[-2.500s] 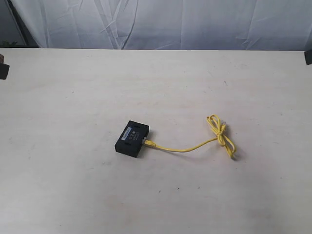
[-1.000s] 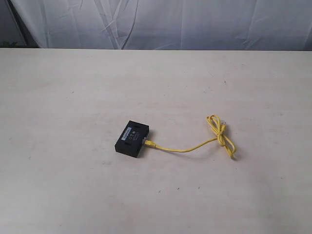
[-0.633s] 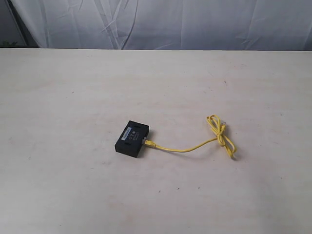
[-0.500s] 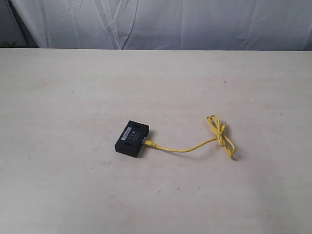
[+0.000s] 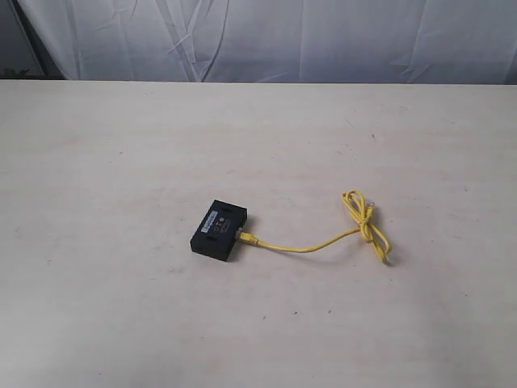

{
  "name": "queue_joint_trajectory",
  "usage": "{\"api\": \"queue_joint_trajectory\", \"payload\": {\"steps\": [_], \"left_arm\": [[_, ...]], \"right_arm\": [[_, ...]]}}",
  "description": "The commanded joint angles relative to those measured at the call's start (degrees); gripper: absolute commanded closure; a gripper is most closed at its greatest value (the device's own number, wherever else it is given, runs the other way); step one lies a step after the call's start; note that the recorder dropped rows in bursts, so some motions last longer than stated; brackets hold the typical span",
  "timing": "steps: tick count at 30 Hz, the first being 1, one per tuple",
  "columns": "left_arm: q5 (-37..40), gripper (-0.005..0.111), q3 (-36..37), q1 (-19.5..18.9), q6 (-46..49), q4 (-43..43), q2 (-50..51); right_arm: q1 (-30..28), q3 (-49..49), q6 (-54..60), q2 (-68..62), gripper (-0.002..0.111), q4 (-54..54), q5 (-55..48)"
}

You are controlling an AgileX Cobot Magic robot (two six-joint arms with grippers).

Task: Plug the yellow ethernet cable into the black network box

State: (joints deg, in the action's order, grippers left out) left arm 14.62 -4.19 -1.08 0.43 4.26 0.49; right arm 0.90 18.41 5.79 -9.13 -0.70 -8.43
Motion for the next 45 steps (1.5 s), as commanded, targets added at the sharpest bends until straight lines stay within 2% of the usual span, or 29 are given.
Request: {"api": "queue_joint_trajectory", "payload": {"steps": [1, 34, 38, 42, 45], "left_arm": [[-0.9, 0.107, 4.2, -0.1, -0.4, 0.1, -0.5], [-1.3, 0.107, 4.2, -0.1, -0.4, -0.6, -0.5], [-1.3, 0.107, 4.2, -0.1, -0.4, -0.6, -0.5], [-1.3, 0.107, 4.2, -0.1, -0.4, -0.6, -0.5], [-1.3, 0.107, 4.2, -0.1, -0.4, -0.6, -0.5]], "right_arm": [[-0.3, -0.4, 0.0, 0.2, 0.108, 0.2, -0.3], [-0.3, -0.4, 0.1, 0.2, 0.108, 0.2, -0.1], [-0.3, -0.4, 0.1, 0.2, 0.108, 3.0, -5.7], [-0.3, -3.6, -0.9, 0.4, 0.108, 3.2, -5.9], [-0.3, -7.3, -5.8, 2.2, 0.108, 3.2, -5.9]]}}
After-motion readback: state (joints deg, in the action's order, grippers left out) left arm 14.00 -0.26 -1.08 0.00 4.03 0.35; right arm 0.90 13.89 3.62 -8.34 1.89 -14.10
